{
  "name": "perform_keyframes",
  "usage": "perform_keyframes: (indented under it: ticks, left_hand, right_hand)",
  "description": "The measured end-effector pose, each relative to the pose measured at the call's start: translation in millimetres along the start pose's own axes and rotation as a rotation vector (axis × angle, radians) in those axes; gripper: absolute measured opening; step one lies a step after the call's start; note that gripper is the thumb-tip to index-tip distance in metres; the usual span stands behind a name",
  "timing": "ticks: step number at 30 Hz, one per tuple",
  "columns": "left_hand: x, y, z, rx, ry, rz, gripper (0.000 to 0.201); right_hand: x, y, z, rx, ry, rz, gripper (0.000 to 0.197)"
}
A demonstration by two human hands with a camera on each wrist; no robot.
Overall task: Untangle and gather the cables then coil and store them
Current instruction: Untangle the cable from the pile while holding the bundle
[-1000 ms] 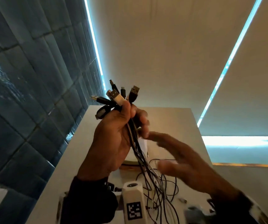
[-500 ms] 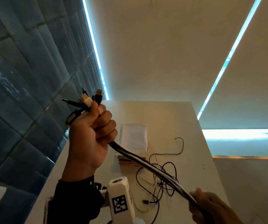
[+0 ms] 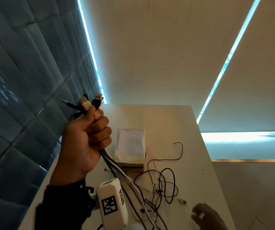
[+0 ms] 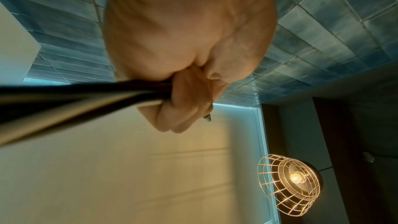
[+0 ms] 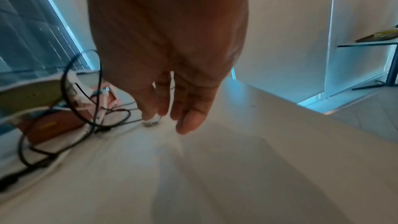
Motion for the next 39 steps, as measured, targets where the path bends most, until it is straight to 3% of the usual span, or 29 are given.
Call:
perform_keyframes:
  ticks: [1, 2, 5, 9, 12, 16, 18, 23, 28, 31, 35, 39]
  left_hand:
    - [0.3, -0.6, -0.1, 0.002, 0.001, 0.000, 0.032]
    - [0.5, -1.0, 0.2, 0.005, 0.002, 0.002, 0.032]
    - [0.9, -0.9, 1.0, 0.011, 0.004, 0.006, 0.032]
    - [1.7, 1.3, 2.2, 0.026, -0.003, 0.001, 0.033]
    - [3.9, 3.2, 1.1, 0.031, 0.000, -0.006, 0.034]
    - [4.9, 3.9, -0.4, 0.042, 0.000, -0.006, 0.033]
    - [4.3, 3.9, -0.2, 0.044, -0.001, -0.009, 0.034]
    - [0.7, 8.5, 2.2, 0.047, -0.011, 0.003, 0.038]
    - [1.2, 10.5, 1.1, 0.093, -0.035, 0.014, 0.033]
    - [2.4, 5.4, -2.0, 0.137, -0.053, 0.015, 0.028]
    - [5.0, -5.4, -8.6, 0.217, -0.071, 0.023, 0.022]
    - [11.3, -7.7, -19.8, 0.358, -0.069, 0.100, 0.027]
  right_hand:
    - [3.5, -19.4, -37.0, -0.017, -0.109, -0.130, 0.023]
    - [8.4, -26.8, -42.9, -0.026, -0.096, -0.196, 0.028]
    - [15.2, -34.4, -45.0, -0.084, -0.079, -0.152, 0.021]
    - [20.3, -28.2, -48.9, -0.113, -0.078, -0.162, 0.030]
    - [24.3, -18.5, -53.3, -0.116, -0.018, -0.138, 0.018]
    - [30.4, -25.7, -65.8, -0.110, 0.042, -0.177, 0.024]
    - [32.9, -33.1, -68.9, -0.159, 0.075, -0.185, 0.018]
    - [38.8, -27.9, -62.0, -0.146, 0.065, -0.182, 0.019]
    - [52.5, 16.8, -85.7, 0.065, 0.190, -0.040, 0.017]
    - [65.7, 50.5, -120.8, 0.388, 0.250, 0.136, 0.004]
    - [78.2, 77.0, -185.6, 0.906, 0.340, 0.139, 0.016]
    - [81.7, 83.9, -248.2, 0.998, 0.489, 0.200, 0.021]
Point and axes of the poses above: each hand's wrist, its own x-axis towards the middle knuckle, its own y-axis out of the back of the hand, z = x × y, the point moved 2 cm from there along x, towards the middle knuckle, and after that the axes turned 9 degrees about y, right-handed, at the moved point
